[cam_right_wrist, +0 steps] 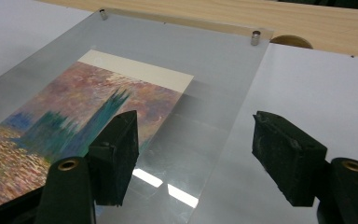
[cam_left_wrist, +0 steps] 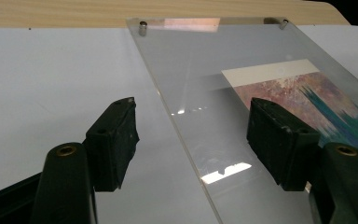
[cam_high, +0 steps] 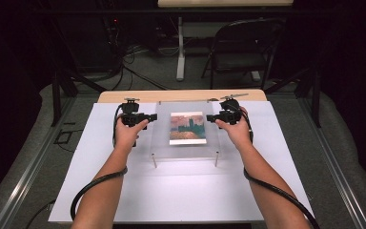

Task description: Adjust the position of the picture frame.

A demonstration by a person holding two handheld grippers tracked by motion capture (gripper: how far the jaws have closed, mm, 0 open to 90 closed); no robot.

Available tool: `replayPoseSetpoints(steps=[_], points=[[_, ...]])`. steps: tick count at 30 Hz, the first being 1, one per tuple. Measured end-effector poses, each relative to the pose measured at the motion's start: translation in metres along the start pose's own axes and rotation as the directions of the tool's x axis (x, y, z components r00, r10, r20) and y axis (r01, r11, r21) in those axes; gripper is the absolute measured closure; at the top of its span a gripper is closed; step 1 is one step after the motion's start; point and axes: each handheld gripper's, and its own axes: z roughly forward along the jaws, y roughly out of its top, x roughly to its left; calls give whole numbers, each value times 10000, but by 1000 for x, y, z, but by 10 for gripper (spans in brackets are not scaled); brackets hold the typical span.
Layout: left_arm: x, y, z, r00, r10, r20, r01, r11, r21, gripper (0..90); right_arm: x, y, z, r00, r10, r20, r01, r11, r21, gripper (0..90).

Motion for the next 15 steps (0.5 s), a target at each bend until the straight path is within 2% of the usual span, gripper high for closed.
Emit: replayPoseSetpoints(steps=[10,15], points=[[-5,-3,13,9999,-83,130,82,9999,99,322,1,-3,10,10000,28,-65,-26,9996,287,309],[-9,-5,18,9995,-168,276,160,9994,295,306,-1,-4,14,9994,248,-220,-240,9990,367,291]])
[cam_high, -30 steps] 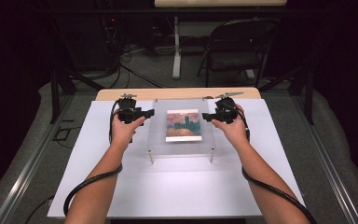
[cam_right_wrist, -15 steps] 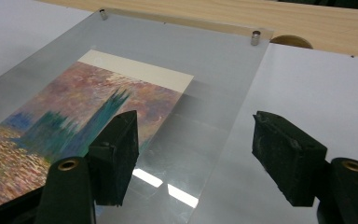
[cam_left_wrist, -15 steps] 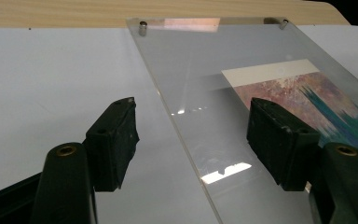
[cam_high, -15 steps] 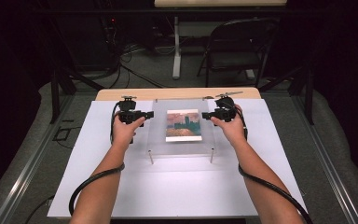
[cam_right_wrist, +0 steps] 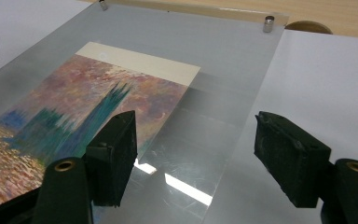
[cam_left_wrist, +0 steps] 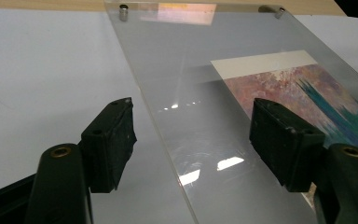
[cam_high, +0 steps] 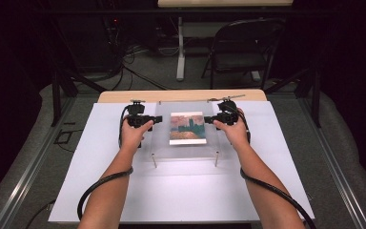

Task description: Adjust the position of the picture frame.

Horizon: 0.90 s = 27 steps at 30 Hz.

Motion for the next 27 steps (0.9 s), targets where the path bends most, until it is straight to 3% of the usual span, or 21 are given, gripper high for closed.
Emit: replayPoseSetpoints(steps=[14,21,27], points=[[-2,-5,10,9985,-349,419,331,9985,431,299,-1,-2,6,9959,637,-644,-603,9967,546,289],[-2,-7,13,9977,-406,536,373,9974,612,295,-4,-5,10,9946,794,-669,-738,9939,822,287],[0,-10,16,9962,-641,590,599,9957,701,287,-7,-6,11,9894,1193,-828,-1106,9886,1023,276]])
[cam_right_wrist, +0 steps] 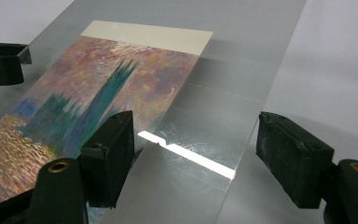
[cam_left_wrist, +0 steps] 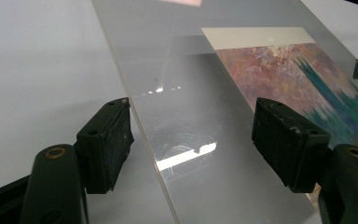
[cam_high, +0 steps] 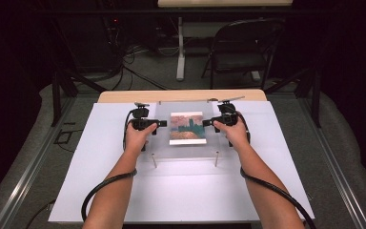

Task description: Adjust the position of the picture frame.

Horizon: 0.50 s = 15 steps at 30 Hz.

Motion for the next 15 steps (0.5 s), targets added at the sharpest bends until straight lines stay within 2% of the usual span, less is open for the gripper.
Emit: replayPoseSetpoints(steps=[5,7,15], points=[[2,0,1,9992,-317,225,315,9995,58,283,-3,0,1,9994,281,-200,-279,9996,65,272],[3,0,2,9988,-360,334,357,9993,102,283,-3,0,2,9985,424,-352,-420,9990,130,274],[3,-1,3,9978,-490,448,485,9987,123,283,-4,-1,5,9974,560,-463,-558,9984,47,263]])
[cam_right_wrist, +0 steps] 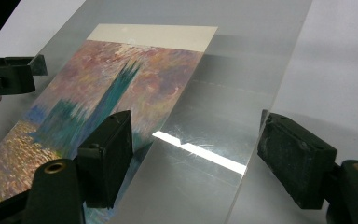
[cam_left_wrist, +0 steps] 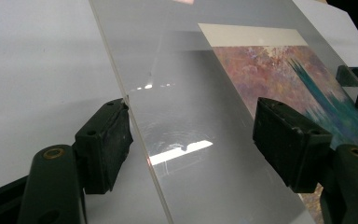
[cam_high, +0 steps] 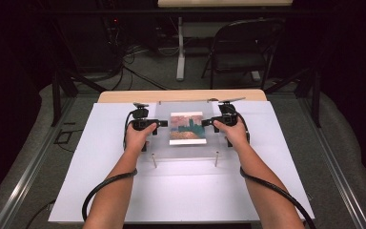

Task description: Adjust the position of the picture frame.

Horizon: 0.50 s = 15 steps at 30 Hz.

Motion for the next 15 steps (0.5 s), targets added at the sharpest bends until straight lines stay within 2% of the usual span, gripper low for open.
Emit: replayPoseSetpoints(steps=[15], points=[[1,2,-2,9992,-383,-81,383,9993,-26,342,2,0,-1,9998,-68,181,69,10000,-71,264]])
